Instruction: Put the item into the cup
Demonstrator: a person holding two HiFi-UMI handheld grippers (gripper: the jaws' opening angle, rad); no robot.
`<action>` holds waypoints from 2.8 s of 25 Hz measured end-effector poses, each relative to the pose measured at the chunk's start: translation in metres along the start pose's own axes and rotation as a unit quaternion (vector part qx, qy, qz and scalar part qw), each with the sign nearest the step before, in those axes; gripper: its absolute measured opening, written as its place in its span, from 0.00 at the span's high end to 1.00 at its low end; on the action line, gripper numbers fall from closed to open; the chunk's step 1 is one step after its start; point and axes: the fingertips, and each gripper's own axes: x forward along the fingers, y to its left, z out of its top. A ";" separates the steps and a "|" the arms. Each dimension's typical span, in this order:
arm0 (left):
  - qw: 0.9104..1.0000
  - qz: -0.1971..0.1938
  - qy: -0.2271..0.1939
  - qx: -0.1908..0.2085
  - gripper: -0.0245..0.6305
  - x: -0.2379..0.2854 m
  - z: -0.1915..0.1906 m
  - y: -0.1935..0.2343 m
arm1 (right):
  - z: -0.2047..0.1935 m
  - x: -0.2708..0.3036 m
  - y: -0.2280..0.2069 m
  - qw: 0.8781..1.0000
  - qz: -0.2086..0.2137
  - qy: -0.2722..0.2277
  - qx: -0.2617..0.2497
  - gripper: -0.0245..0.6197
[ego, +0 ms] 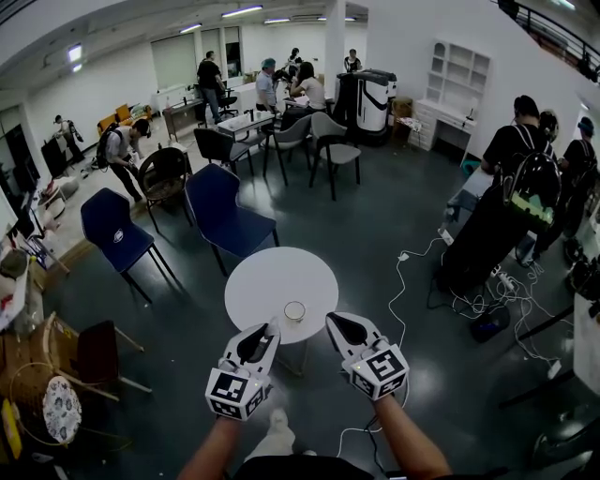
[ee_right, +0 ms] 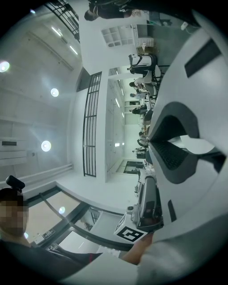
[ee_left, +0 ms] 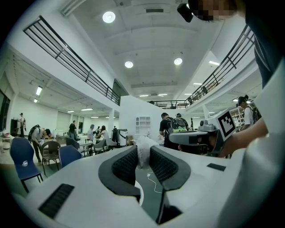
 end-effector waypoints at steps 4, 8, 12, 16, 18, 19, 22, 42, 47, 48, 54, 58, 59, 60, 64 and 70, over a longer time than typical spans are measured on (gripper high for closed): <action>1.000 -0.004 -0.004 -0.013 0.82 0.018 -0.001 0.020 | -0.002 0.023 -0.012 1.000 -0.002 0.001 0.004 0.94; 1.000 0.002 0.006 -0.007 0.82 0.032 -0.007 0.048 | -0.002 0.047 -0.025 1.000 -0.006 -0.002 0.008 0.94; 1.000 0.002 0.011 -0.004 0.82 0.049 -0.011 0.072 | -0.007 0.070 -0.039 1.000 -0.011 0.003 0.010 0.94; 1.000 -0.001 0.011 -0.006 0.82 0.064 -0.010 0.095 | -0.010 0.094 -0.051 1.000 -0.016 0.010 0.011 0.94; 1.000 -0.004 0.013 -0.008 0.82 0.070 -0.010 0.106 | -0.011 0.106 -0.054 1.000 -0.018 0.013 0.012 0.94; 1.000 -0.005 0.014 -0.008 0.82 0.074 -0.009 0.112 | -0.010 0.113 -0.056 1.000 -0.019 0.013 0.012 0.94; 1.000 -0.011 0.017 -0.009 0.82 0.086 -0.004 0.126 | -0.004 0.130 -0.064 1.000 -0.022 0.015 0.012 0.94; 0.998 -0.051 0.027 -0.012 0.82 0.149 -0.011 0.216 | -0.010 0.238 -0.091 0.998 -0.046 0.033 0.005 0.94; 0.998 -0.058 0.032 -0.014 0.82 0.160 -0.019 0.238 | -0.018 0.258 -0.098 0.998 -0.056 0.039 0.007 0.94; 0.998 -0.060 0.033 -0.014 0.82 0.161 -0.021 0.242 | -0.019 0.262 -0.099 0.998 -0.058 0.039 0.008 0.94; 0.997 -0.068 0.039 -0.020 0.82 0.169 -0.036 0.255 | -0.034 0.275 -0.107 0.997 -0.068 0.046 0.011 0.94; 0.996 -0.069 0.043 -0.021 0.82 0.174 -0.042 0.265 | -0.043 0.285 -0.111 0.996 -0.072 0.052 0.014 0.94; 0.996 -0.069 0.044 -0.023 0.82 0.174 -0.044 0.269 | -0.044 0.288 -0.111 0.996 -0.072 0.054 0.015 0.94; 0.996 -0.068 0.045 -0.026 0.82 0.174 -0.046 0.273 | -0.046 0.291 -0.111 0.996 -0.072 0.056 0.015 0.94; 0.996 -0.060 0.046 -0.042 0.82 0.176 -0.054 0.285 | -0.052 0.296 -0.112 0.995 -0.073 0.060 0.014 0.94; 0.995 -0.061 0.054 -0.049 0.82 0.191 -0.060 0.289 | -0.056 0.293 -0.126 0.994 -0.083 0.067 0.019 0.94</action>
